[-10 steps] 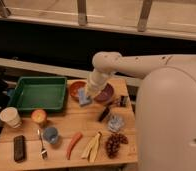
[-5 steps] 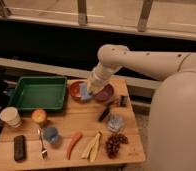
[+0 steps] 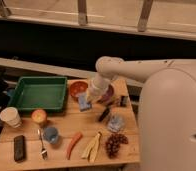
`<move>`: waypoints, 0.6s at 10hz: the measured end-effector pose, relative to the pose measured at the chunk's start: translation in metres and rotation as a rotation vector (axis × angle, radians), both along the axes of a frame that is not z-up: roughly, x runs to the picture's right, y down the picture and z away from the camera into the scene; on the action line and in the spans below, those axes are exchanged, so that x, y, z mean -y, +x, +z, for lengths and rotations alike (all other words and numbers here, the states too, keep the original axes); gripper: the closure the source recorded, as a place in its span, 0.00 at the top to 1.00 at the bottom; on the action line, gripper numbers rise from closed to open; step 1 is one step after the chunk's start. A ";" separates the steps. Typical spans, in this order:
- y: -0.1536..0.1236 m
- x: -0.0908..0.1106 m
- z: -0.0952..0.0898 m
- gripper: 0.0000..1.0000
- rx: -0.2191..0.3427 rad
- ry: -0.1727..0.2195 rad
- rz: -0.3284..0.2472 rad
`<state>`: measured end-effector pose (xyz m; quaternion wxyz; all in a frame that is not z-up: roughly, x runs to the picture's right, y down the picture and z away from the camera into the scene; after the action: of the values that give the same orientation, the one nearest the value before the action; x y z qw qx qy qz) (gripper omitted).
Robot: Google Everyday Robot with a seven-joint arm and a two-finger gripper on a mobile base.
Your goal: Place sponge in table surface
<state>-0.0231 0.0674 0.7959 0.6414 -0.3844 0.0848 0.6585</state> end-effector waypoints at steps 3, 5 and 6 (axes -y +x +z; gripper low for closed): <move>-0.014 -0.033 0.027 0.14 0.053 -0.084 0.040; -0.019 -0.048 0.037 0.15 0.080 -0.119 0.069; -0.023 -0.053 0.041 0.18 0.088 -0.129 0.075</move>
<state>-0.0458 0.1201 0.8366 0.5932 -0.4565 0.0844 0.6577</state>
